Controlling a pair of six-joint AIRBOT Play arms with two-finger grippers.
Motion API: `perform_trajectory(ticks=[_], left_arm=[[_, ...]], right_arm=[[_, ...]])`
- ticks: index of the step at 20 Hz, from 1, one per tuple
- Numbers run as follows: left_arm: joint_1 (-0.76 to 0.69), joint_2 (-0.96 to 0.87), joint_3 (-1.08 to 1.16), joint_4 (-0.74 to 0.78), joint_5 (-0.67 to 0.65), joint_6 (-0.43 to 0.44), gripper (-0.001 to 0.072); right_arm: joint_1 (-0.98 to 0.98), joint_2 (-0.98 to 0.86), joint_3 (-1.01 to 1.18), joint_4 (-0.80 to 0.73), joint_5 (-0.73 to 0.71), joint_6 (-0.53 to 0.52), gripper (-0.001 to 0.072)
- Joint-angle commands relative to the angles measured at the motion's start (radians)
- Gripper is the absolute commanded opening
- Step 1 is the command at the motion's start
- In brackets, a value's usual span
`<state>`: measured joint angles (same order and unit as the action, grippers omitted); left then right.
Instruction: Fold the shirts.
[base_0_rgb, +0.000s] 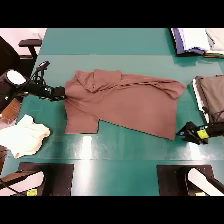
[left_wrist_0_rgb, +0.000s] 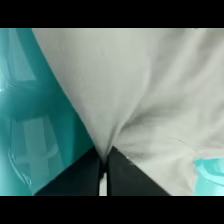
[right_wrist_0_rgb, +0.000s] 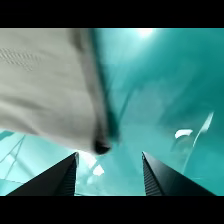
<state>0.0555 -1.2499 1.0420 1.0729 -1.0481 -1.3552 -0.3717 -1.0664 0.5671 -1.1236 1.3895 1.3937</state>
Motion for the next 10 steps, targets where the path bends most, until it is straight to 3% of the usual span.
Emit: perform_trajectory(ticks=[1, 3, 4, 5, 7, 10], left_arm=[[-0.001, 0.021, 0.001, -0.004, -0.018, 0.002, 0.0033], [-0.001, 0.021, 0.001, -0.005, -0.017, 0.002, 0.0033], [-0.001, 0.021, 0.001, -0.005, -0.019, 0.002, 0.0033], [-0.001, 0.021, 0.001, -0.005, -0.025, 0.002, 0.0033], [0.0, 0.024, 0.002, -0.004, -0.054, 0.002, 0.0032], [0.004, 0.094, 0.022, 0.002, -0.076, 0.001, 0.0032]], right_arm=[[-0.007, -0.041, -0.095, 0.096, -0.083, -0.019, 0.045], [0.052, -0.079, -0.089, 0.16, -0.111, -0.026, 0.0449], [0.095, -0.098, -0.078, 0.166, -0.12, -0.026, 0.041], [0.14, -0.113, -0.063, 0.162, -0.128, -0.026, 0.0312], [0.223, -0.124, -0.02, 0.159, -0.138, -0.028, 0.0046], [0.298, -0.063, 0.106, 0.154, -0.137, -0.034, 0.0019]])
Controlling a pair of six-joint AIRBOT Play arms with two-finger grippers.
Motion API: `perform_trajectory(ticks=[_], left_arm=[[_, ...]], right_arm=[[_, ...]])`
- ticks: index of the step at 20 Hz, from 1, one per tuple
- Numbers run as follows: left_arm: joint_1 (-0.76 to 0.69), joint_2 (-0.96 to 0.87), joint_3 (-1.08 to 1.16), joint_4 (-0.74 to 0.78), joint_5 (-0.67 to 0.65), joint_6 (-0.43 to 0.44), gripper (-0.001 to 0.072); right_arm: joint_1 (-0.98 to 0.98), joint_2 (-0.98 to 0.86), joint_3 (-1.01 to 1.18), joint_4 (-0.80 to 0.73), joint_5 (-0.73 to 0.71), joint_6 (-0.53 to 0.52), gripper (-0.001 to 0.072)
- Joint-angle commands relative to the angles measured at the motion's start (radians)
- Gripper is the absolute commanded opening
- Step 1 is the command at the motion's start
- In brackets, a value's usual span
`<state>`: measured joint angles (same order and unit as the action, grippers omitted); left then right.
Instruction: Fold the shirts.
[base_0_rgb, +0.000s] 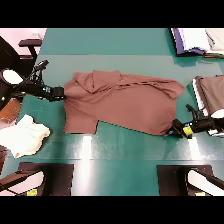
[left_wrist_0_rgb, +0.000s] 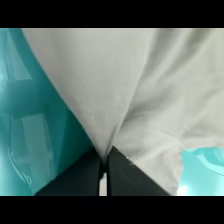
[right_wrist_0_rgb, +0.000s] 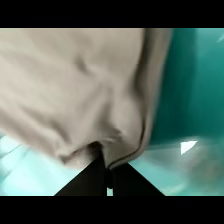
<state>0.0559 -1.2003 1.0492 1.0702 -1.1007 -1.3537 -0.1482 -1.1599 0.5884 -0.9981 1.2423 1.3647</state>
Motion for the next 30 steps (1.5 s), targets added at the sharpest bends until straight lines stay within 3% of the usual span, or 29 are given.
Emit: perform_trajectory(ticks=[1, 4, 10, 14, 18, 21, 24, 28, 30], left_arm=[[0.003, 0.09, 0.04, 0.013, -0.026, -0.003, 0.0032], [0.003, 0.233, 0.192, 0.026, -0.043, -0.009, 0.0032], [0.003, 0.423, 0.711, 0.026, -0.028, -0.051, 0.0032], [0.003, 0.432, 1.017, 0.027, -0.014, -0.111, 0.0031], [0.003, 0.431, 1.086, 0.046, 0.004, -0.132, 0.003], [0.003, 0.431, 0.97, 0.055, -0.036, -0.143, 0.003], [0.003, 0.366, 0.8, 0.053, -0.126, -0.159, 0.0031], [0.002, 0.168, 0.591, 0.043, -0.194, -0.157, 0.0032], [0.002, 0.041, 0.514, 0.045, -0.186, -0.138, 0.0031]], right_arm=[[0.08, 0.069, 0.142, 0.029, 0.015, -0.005, 0.0018], [0.066, 0.198, 0.385, 0.029, 0.029, -0.005, 0.0018], [-0.03, 0.353, 0.982, 0.028, 0.042, -0.005, 0.0018], [-0.137, 0.342, 1.324, 0.028, 0.144, -0.004, 0.0017], [-0.237, 0.246, 1.591, 0.029, 0.287, 0.053, 0.0017], [-0.243, 0.193, 1.583, 0.033, 0.312, 0.077, 0.0015], [-0.206, 0.143, 1.382, 0.012, 0.322, 0.09, 0.0015], [0.02, -0.041, 1.168, -0.24, 0.347, 0.097, 0.0016], [0.088, -0.171, 1.107, -0.269, 0.355, 0.106, 0.0015]])
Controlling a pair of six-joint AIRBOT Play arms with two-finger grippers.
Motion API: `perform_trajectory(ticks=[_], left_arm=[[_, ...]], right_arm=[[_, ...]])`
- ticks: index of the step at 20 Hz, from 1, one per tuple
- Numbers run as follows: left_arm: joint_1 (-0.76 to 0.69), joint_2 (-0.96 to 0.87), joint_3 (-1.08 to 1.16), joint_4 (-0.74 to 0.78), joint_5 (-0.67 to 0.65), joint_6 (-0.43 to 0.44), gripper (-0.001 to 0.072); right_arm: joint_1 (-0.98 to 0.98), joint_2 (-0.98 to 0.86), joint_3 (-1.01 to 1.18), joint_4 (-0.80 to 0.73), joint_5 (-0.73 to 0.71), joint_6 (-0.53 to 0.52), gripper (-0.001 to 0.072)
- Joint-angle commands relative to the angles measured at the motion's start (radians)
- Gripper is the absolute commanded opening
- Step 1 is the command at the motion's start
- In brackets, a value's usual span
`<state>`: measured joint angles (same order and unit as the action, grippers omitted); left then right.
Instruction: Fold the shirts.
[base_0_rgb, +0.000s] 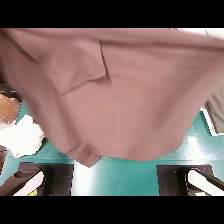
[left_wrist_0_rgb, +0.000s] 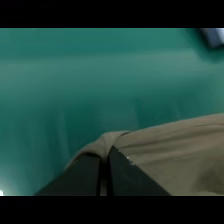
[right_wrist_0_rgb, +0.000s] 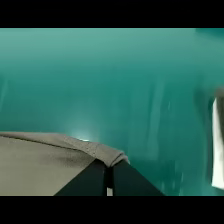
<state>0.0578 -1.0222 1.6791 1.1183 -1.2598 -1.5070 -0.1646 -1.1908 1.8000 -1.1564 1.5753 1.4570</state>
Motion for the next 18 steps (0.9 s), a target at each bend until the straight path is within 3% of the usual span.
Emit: perform_trajectory(ticks=[1, 4, 6, 11, 15, 18], left_arm=[[0.0, -0.208, -0.138, -0.005, -0.022, 0.022, 0.0031], [0.0, -0.428, -0.148, -0.006, -0.002, 0.035, 0.0032], [0.0, -0.526, -0.148, -0.036, 0.076, 0.101, 0.0032], [0.001, -0.583, -0.143, -0.041, 0.218, 0.129, 0.0033], [0.001, -0.568, -0.132, 0.072, 0.005, 0.128, 0.0032], [0.001, -0.566, -0.207, 0.101, -0.048, 0.128, 0.0032]], right_arm=[[0.13, -0.209, -0.123, -0.111, 0.013, 0.018, 0.0016], [0.172, -0.395, -0.104, -0.11, -0.05, 0.018, 0.0016], [0.182, -0.5, -0.031, -0.099, -0.103, 0.017, 0.0016], [0.18, -0.649, 0.168, -0.042, -0.171, 0.015, 0.0017], [0.18, -0.589, 0.071, -0.075, -0.109, -0.027, 0.0016], [0.18, -0.504, -0.13, -0.101, -0.147, -0.027, 0.0017]])
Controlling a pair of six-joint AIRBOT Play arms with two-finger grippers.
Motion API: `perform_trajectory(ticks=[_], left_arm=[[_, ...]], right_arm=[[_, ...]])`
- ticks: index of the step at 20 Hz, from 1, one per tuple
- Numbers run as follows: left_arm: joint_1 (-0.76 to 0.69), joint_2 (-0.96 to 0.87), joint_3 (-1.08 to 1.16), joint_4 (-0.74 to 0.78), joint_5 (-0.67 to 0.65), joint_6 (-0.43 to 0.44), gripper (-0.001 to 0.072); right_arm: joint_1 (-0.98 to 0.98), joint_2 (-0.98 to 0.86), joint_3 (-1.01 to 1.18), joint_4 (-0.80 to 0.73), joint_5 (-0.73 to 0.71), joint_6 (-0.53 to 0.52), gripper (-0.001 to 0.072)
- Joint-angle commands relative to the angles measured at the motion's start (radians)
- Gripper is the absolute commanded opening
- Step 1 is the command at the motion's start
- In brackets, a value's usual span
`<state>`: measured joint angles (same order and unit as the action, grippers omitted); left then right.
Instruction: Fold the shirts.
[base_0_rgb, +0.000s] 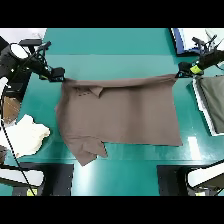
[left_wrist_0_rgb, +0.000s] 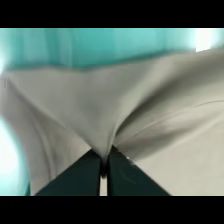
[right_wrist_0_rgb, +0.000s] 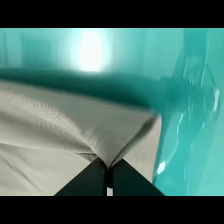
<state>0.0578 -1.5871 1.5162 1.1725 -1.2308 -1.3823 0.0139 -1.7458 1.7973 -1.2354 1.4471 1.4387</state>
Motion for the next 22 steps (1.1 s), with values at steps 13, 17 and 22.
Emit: perform_trajectory(ticks=[13, 17, 22], left_arm=[[0.0, 0.36, -0.418, 0.17, -0.092, -0.08, 0.0483], [0.0, 0.658, -0.783, 0.12, -0.095, -0.164, 0.0483], [0.0, 0.793, -1.043, -0.004, -0.087, -0.211, 0.0483]], right_arm=[[0.003, 0.339, -0.406, -0.013, -0.007, -0.008, 0.0452], [0.003, 0.518, -0.557, -0.014, -0.051, -0.008, 0.0451], [0.003, 0.645, -0.686, -0.013, -0.138, -0.008, 0.0451]])
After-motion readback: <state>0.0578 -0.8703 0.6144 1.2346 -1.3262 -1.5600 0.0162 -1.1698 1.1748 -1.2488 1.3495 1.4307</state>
